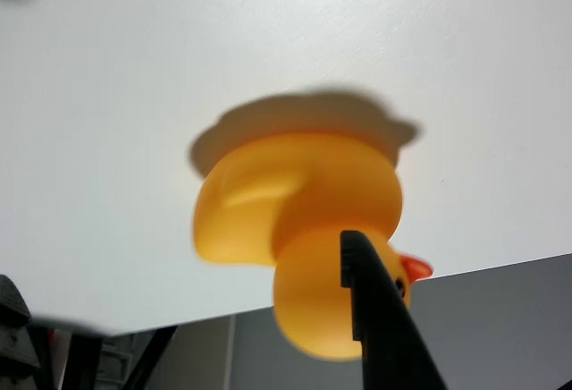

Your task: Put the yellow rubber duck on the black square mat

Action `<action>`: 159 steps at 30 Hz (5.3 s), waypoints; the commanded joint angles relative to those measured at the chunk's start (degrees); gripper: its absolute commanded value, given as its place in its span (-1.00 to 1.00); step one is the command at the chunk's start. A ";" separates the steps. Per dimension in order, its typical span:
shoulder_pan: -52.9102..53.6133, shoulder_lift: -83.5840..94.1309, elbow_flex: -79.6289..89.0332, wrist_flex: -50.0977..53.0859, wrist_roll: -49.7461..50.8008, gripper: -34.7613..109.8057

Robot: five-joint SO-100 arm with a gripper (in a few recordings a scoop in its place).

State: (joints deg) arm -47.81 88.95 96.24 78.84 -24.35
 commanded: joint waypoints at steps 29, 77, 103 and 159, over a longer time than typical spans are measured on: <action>-9.49 5.71 0.35 6.86 -6.77 0.04; -15.73 -1.05 0.35 13.27 -6.94 0.04; -16.00 -4.92 0.53 13.27 -6.94 0.04; -15.47 1.67 -1.14 13.27 -6.77 -0.34</action>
State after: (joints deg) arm -62.23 85.08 96.15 92.11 -30.67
